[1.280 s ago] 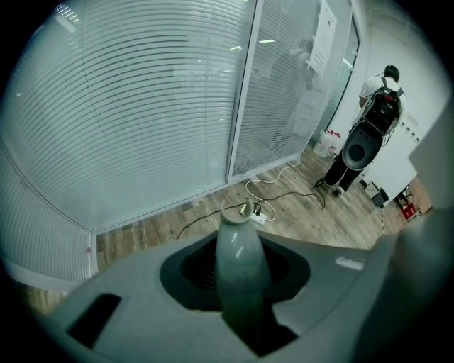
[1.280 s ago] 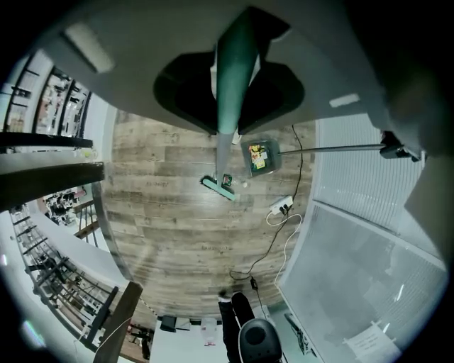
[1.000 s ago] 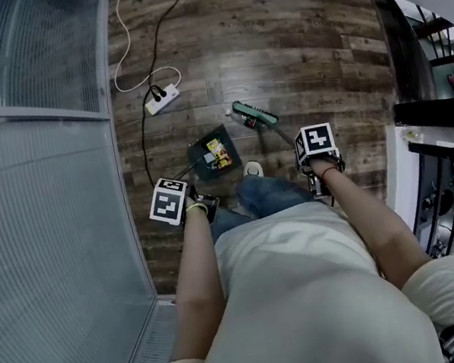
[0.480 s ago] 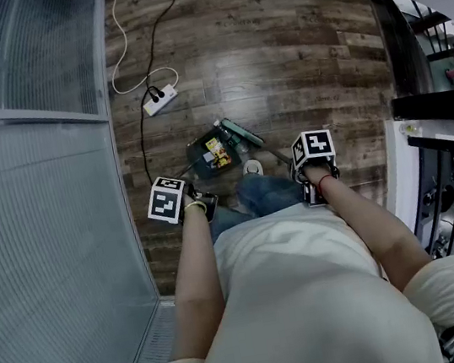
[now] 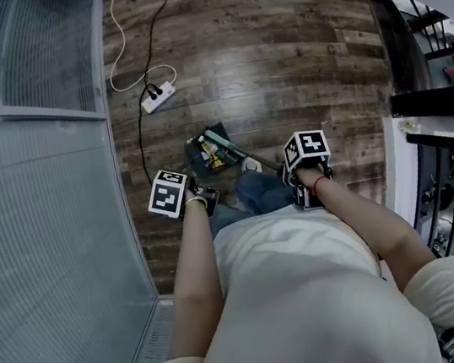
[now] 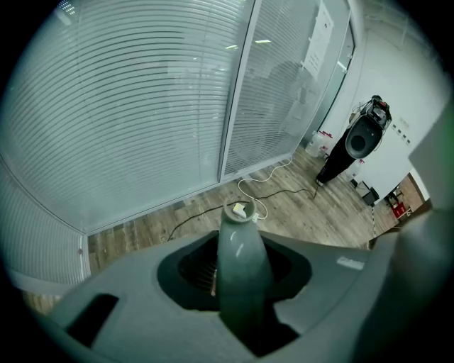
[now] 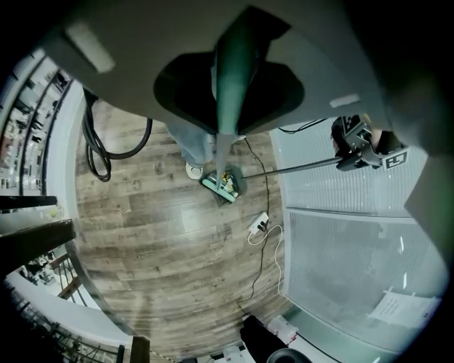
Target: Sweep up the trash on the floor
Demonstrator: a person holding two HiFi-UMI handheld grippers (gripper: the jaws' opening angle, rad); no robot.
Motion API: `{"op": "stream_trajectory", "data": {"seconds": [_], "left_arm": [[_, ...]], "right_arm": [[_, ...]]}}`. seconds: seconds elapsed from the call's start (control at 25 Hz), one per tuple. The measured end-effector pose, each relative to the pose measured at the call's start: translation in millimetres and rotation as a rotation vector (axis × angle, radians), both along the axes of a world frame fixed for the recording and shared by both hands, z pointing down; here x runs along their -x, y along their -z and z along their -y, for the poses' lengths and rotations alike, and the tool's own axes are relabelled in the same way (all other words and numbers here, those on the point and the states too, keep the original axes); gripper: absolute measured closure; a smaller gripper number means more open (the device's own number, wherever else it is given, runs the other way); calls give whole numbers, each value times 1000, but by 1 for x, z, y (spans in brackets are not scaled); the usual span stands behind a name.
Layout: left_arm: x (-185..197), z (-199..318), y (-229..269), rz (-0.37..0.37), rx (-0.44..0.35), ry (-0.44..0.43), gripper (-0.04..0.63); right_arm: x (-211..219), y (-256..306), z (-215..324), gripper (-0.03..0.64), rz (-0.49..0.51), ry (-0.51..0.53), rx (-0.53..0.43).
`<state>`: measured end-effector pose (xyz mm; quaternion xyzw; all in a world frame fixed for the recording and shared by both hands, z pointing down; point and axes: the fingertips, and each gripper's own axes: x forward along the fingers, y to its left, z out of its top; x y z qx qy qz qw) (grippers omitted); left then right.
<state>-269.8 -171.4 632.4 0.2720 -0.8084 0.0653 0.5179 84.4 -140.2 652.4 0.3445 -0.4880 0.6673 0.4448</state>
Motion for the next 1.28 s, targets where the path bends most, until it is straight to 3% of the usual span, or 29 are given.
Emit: {"op": "stream_trajectory", "data": {"seconds": [0.32,0.84,1.28], "left_arm": [[7,-2,-2,-18,-11,2,480],[5,-2,0,-36,-26,5,476],[6,-4,0,-38,-31,5,474]], "right_arm": [[29,9,-5,520,49,97,-19],[25,20,1,518,57,193,-92],[4,29,5,518,54,129,-109]]}}
